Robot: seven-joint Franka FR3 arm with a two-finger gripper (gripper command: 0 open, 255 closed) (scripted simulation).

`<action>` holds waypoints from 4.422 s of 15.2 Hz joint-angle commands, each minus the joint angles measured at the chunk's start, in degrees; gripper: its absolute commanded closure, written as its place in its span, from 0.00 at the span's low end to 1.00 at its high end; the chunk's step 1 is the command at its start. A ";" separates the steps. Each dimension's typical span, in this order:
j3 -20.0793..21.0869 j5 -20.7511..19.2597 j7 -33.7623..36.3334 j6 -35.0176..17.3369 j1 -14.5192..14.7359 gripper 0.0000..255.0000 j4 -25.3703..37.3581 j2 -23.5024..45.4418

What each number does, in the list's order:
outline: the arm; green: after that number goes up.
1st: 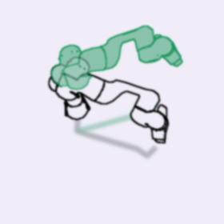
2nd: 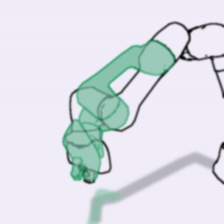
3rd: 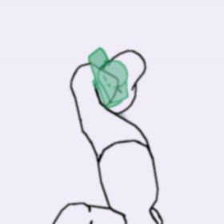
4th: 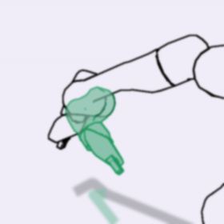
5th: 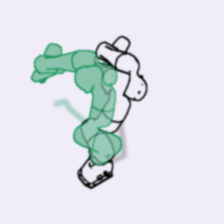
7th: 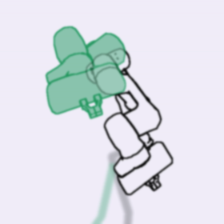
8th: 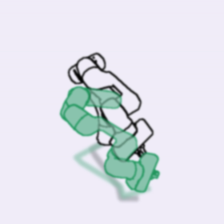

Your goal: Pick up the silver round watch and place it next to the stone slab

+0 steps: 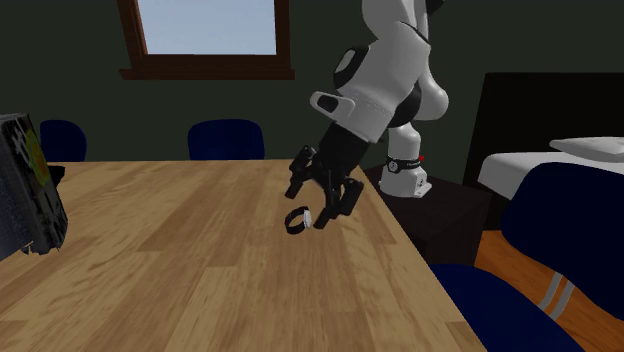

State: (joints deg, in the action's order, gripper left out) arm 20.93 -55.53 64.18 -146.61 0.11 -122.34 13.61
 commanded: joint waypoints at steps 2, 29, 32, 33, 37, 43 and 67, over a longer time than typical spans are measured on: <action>-0.80 -1.93 1.14 -0.71 0.07 0.00 0.93 1.97; 1.48 6.52 -6.88 2.45 -1.45 1.00 1.27 -3.44; 2.00 8.92 -9.18 3.56 -1.77 1.00 1.64 -4.91; 2.16 9.70 -9.93 3.95 -1.86 1.00 1.80 -5.39; 2.69 12.69 -12.83 5.60 -2.15 1.00 2.56 -7.19; 3.25 16.76 -16.87 8.35 -2.40 1.00 4.15 -9.58; -4.95 26.43 -44.98 3.63 -14.86 1.00 19.05 0.32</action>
State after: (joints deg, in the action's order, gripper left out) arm 16.27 -29.58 20.73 -142.77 -14.04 -104.49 12.91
